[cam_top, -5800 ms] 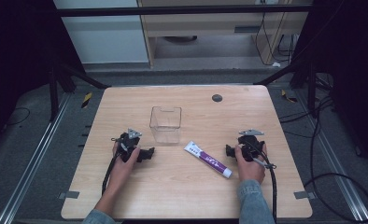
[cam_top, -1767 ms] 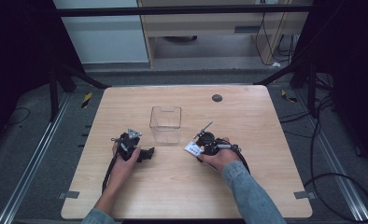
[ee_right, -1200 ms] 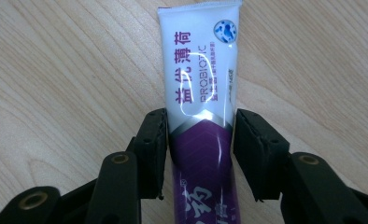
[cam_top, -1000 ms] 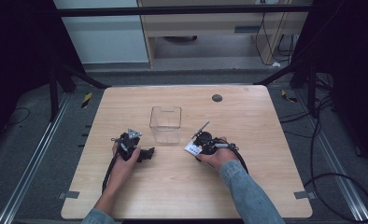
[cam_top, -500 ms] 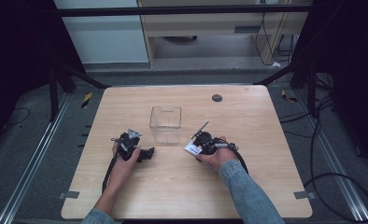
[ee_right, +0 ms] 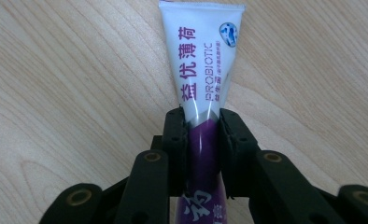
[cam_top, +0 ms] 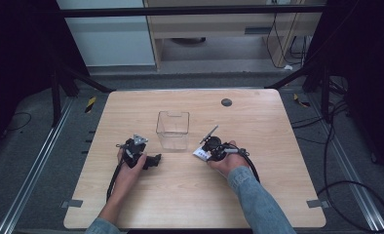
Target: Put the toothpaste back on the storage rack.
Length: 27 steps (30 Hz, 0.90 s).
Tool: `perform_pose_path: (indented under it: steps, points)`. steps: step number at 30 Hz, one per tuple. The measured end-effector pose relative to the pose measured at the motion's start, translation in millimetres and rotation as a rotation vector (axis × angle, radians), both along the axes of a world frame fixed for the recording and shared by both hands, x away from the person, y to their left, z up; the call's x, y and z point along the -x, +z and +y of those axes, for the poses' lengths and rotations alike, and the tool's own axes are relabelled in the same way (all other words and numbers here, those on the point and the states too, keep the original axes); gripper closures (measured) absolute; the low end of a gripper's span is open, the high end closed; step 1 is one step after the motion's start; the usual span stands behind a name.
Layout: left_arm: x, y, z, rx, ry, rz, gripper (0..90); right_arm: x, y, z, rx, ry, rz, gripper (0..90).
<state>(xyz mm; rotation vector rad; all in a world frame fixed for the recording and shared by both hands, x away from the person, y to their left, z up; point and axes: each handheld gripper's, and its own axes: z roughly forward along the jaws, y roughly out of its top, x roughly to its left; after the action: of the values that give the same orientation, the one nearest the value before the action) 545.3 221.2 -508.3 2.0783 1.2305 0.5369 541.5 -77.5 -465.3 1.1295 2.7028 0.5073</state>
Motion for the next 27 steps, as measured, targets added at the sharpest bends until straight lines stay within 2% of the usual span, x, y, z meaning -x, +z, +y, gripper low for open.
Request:
perform_pose_path:
  steps: [8, 21, 27]
  points:
    - [-0.1, 0.0, 0.0, 0.0, 0.0, 0.0, 0.0, 4.0, 2.6, -3.3, -0.044, -0.016, -0.012, 78.5]
    - [-0.1, 0.0, 0.1, 0.001, -0.001, 0.0, 0.0, 4.1, 29.6, -17.1, -0.159, -0.05, -0.15, 78.8]
    - [-0.1, 0.0, 0.1, 0.0, -0.001, 0.0, 0.0, 2.0, 39.2, -23.8, -0.212, -0.083, -0.19, 78.8]
